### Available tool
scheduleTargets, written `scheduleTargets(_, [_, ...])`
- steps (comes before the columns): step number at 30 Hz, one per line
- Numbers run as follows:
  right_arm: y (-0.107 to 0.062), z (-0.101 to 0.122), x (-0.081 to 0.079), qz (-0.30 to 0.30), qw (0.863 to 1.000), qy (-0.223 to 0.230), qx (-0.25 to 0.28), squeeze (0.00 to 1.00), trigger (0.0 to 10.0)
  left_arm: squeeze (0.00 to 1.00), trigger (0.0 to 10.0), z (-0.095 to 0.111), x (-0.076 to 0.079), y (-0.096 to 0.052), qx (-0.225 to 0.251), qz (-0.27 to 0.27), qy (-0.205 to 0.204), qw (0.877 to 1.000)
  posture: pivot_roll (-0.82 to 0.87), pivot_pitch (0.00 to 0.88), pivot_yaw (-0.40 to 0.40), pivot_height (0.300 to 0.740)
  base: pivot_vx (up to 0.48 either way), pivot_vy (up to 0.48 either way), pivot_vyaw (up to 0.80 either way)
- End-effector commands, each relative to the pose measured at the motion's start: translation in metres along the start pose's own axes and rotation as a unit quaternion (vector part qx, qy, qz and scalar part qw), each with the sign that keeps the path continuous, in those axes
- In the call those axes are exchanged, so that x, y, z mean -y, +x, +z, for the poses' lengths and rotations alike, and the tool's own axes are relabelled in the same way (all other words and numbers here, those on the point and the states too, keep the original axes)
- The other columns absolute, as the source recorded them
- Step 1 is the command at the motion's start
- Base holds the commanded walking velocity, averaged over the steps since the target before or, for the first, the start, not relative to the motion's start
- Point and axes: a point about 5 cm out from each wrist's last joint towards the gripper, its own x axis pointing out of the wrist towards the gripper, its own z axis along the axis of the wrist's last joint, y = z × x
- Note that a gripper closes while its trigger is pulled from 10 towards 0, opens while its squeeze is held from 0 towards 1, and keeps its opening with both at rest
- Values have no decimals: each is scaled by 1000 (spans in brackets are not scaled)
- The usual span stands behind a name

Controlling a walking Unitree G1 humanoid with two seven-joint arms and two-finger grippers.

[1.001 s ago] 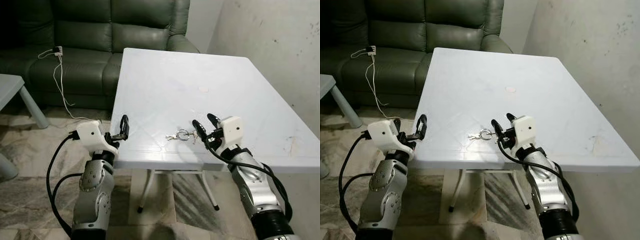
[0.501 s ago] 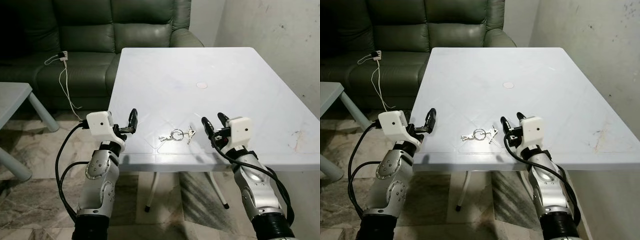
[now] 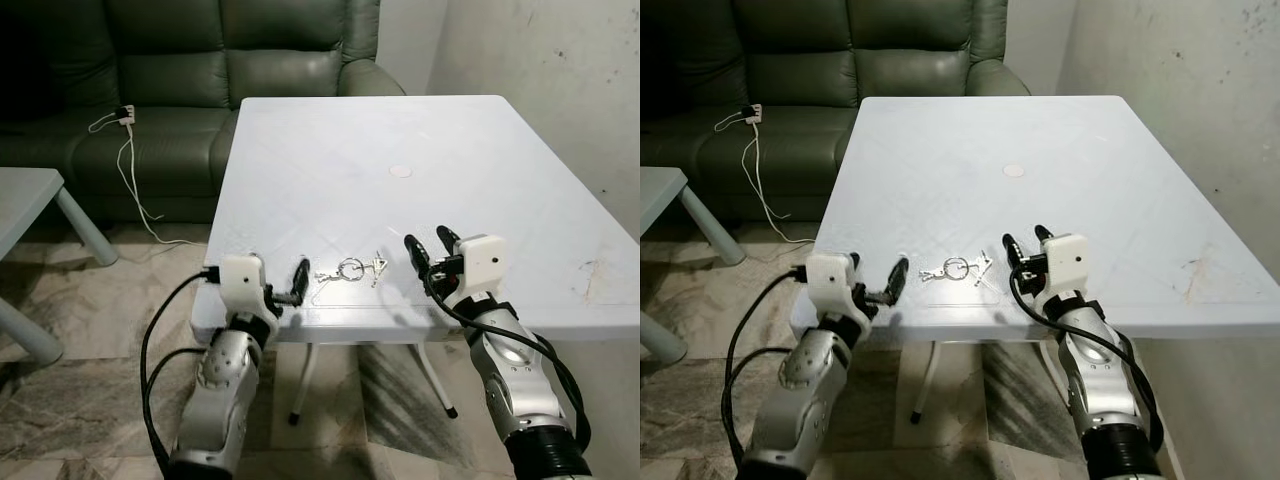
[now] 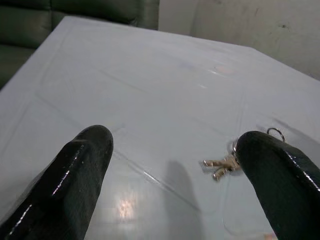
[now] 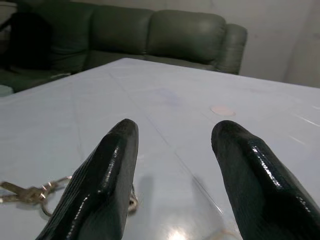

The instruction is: Hang keys on a hook

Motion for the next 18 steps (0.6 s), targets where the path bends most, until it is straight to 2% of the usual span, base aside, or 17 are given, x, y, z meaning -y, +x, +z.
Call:
scheduleTargets(1, [4, 2, 2, 6, 1000, 0, -1, 1000, 10000, 0, 10000, 6, 3, -1, 13, -1, 8, 1000, 64, 0, -78, 740, 0, 0, 0])
scheduleTargets(14, [10, 2, -6, 26, 1000, 0, -9, 1000, 10000, 0, 10000, 12, 0, -2, 22, 8, 10, 1000, 76, 2, -87, 740, 0, 0, 0])
scheduleTargets(15, [11, 0, -7, 28, 999, -1, -17, 808, 10000, 0, 10000, 13, 1, -2, 22, 7, 10, 1000, 76, 0, -87, 740, 0, 0, 0])
scheduleTargets(16, [11, -1, -9, 35, 999, 0, -22, 0, 10000, 0, 10000, 13, 2, -2, 22, 5, 11, 1000, 77, 3, -89, 740, 0, 0, 0])
scheduleTargets(18, [12, -1, -10, 36, 999, -1, -22, 0, 10000, 0, 10000, 13, 3, -2, 21, 2, 9, 1000, 77, 3, -88, 740, 0, 0, 0])
